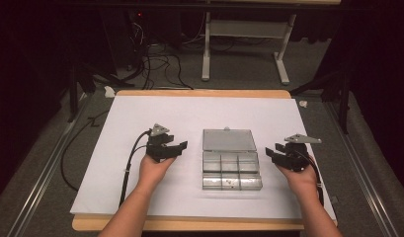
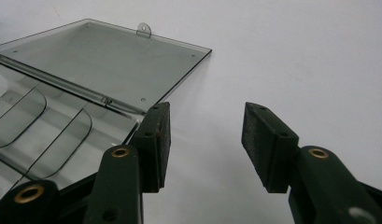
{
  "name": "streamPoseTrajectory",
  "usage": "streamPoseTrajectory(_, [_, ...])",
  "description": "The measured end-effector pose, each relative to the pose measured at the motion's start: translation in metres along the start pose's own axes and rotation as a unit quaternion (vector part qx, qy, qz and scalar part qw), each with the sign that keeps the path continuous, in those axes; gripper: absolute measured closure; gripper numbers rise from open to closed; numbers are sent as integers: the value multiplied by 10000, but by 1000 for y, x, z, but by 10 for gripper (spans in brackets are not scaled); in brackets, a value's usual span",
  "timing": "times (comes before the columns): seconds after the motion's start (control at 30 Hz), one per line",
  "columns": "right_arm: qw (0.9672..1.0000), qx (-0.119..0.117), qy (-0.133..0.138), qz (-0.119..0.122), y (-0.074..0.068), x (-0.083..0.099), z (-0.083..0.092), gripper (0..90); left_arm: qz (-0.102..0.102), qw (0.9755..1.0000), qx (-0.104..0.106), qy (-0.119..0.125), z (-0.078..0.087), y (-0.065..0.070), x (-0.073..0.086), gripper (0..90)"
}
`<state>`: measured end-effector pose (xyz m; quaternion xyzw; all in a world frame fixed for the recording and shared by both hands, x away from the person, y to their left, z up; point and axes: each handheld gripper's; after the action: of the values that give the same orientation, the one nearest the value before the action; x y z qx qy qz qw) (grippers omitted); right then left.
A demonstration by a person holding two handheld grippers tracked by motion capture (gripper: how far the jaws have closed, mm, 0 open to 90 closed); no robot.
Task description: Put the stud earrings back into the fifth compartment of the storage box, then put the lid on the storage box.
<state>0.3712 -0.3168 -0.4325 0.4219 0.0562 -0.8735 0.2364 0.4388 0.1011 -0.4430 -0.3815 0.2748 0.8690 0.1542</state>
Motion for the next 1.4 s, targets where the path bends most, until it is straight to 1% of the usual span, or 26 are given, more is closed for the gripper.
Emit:
streamPoseTrajectory(0.07, [10000,-8,-23,-2,0,-3,-3,530,7,10000,24,9,-4,2,-2,350])
streamPoseTrajectory(0.13, [10000,-44,-55,-47,0,-7,-7,526,113,9999,74,45,-7,2,-4,350])
streamPoseTrajectory(0.17, [10000,-47,-63,-42,-1,-8,-8,526,134,9999,64,13,-9,2,-5,350])
streamPoseTrajectory(0.23, [9999,-64,-80,-21,-2,-11,-12,525,37,10000,35,-71,-14,4,-6,350])
streamPoseTrajectory(0.3, [9999,-77,-108,-6,-3,-15,-17,524,86,9999,90,-66,-17,7,-9,348])
streamPoseTrajectory(0.4, [9998,-141,-106,-22,-5,-19,-23,518,45,9998,165,-104,-22,12,-12,349])
streamPoseTrajectory(0.5, [9996,-201,-201,-32,-6,-21,-30,513,44,9997,196,-152,-28,16,-15,348])
streamPoseTrajectory(0.63, [9991,-331,-220,-151,-5,-25,-37,502,88,9993,251,-256,-40,22,-16,335])
streamPoseTrajectory(0.7, [9986,-427,-231,-213,-5,-27,-40,482,151,9988,345,-318,-46,24,-14,324])
streamPoseTrajectory(0.77, [9980,-536,-243,-242,-6,-30,-44,460,175,9984,366,-381,-51,26,-12,310])
streamPoseTrajectory(0.83, [9972,-623,-252,-328,-7,-32,-49,441,272,9976,453,-438,-57,27,-9,302])
streamPoseTrajectory(0.97, [9956,-775,-353,-397,-10,-34,-59,424,349,9964,593,-491,-64,29,-5,292])
streamPoseTrajectory(1.03, [9952,-830,-328,-414,-12,-34,-62,424,409,9956,665,-526,-67,29,-4,289])
streamPoseTrajectory(1.2, [9939,-871,-415,-534,-12,-33,-69,403,570,9927,860,-620,-76,29,0,289])
streamPoseTrajectory(1.27, [9927,-942,-413,-625,-10,-31,-71,395,668,9919,913,-572,-77,28,1,298])
streamPoseTrajectory(1.4, [9901,-1089,-388,-789,-6,-29,-73,374,881,9880,1135,-571,-81,25,4,305])
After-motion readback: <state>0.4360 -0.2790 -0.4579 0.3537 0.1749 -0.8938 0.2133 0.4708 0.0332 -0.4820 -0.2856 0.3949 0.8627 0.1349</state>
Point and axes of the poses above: each handheld gripper's, and its own axes: z roughly backward along the jaws, x roughly out of its underside, y roughly to its right, and after that the axes turned 12 degrees about z, right-handed
